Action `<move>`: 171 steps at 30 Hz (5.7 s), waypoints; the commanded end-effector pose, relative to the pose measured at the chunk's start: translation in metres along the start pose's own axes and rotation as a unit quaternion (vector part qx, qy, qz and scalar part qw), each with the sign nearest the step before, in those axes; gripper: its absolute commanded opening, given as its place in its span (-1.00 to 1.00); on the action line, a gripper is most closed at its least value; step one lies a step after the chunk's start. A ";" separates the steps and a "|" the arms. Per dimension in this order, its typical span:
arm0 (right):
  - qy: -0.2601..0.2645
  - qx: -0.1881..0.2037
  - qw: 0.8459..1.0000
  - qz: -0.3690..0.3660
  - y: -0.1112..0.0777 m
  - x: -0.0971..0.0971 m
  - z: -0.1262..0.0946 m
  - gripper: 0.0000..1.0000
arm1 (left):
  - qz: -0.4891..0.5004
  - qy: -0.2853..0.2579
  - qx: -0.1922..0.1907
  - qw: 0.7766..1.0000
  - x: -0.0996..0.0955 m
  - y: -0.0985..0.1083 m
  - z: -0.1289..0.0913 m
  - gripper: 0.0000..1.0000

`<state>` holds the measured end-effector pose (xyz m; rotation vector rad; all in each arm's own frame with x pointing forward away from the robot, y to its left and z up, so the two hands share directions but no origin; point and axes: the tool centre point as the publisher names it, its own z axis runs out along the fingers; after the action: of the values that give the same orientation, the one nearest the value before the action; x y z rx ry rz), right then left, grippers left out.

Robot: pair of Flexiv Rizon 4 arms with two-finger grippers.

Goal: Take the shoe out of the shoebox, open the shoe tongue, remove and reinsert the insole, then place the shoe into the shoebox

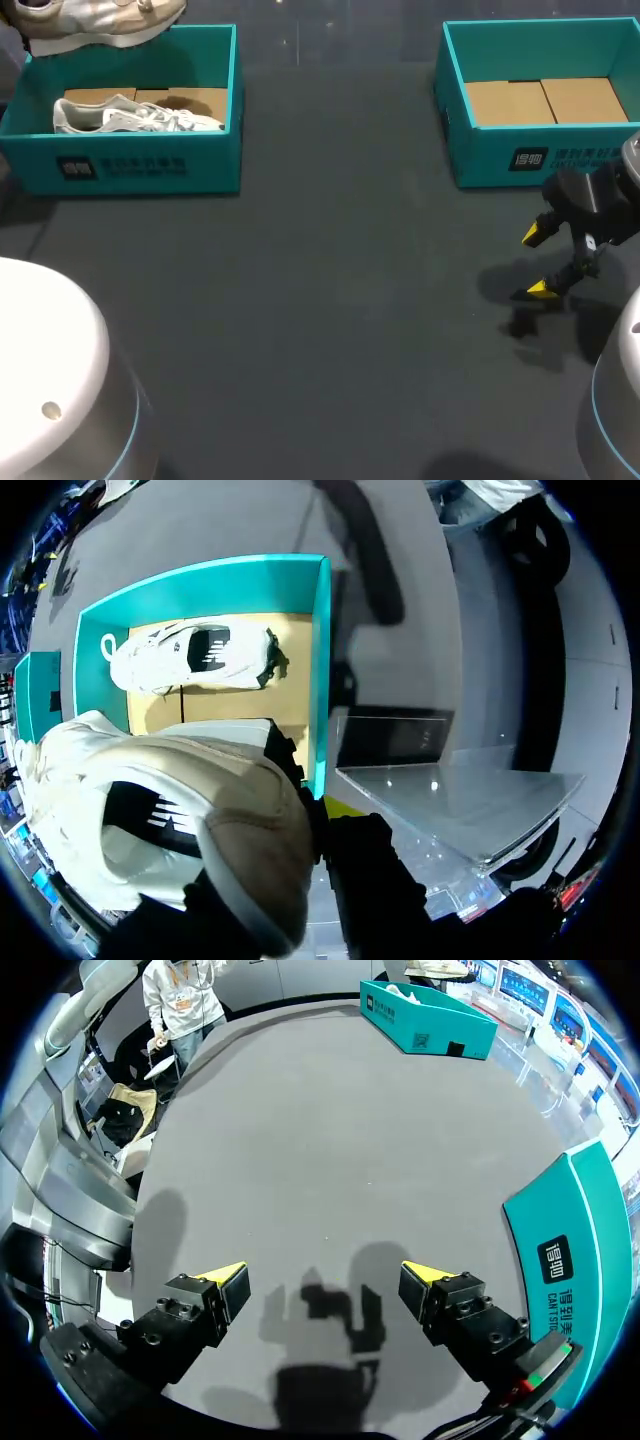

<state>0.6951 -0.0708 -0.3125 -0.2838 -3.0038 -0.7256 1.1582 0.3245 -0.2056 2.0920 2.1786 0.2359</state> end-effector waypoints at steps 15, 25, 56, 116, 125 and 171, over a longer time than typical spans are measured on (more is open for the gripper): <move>-0.001 0.001 1.000 0.000 0.000 0.002 0.000 1.00 | 0.033 0.067 0.008 0.997 -0.018 0.004 0.055 -1.00; -0.001 0.001 1.000 0.000 0.000 0.002 0.000 1.00 | 0.033 0.073 0.016 0.997 -0.021 0.003 0.064 -1.00; -0.001 0.001 1.000 0.000 0.000 0.002 0.000 1.00 | 0.012 0.093 0.058 0.994 -0.043 -0.001 0.124 -1.00; -0.001 0.001 1.000 0.000 0.000 0.002 0.000 1.00 | 0.025 0.057 0.053 0.997 -0.059 0.004 0.146 0.91; -0.001 0.001 1.000 0.000 0.000 0.002 0.000 1.00 | 0.022 0.018 0.042 0.999 -0.062 -0.009 0.094 1.00; -0.001 0.001 1.000 0.000 0.000 0.002 0.000 1.00 | 0.018 0.001 0.069 0.997 -0.054 -0.129 0.048 1.00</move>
<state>0.6951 -0.0708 -0.3125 -0.2838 -3.0039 -0.7256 1.0383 0.2685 -0.2738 2.2005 2.2156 0.0949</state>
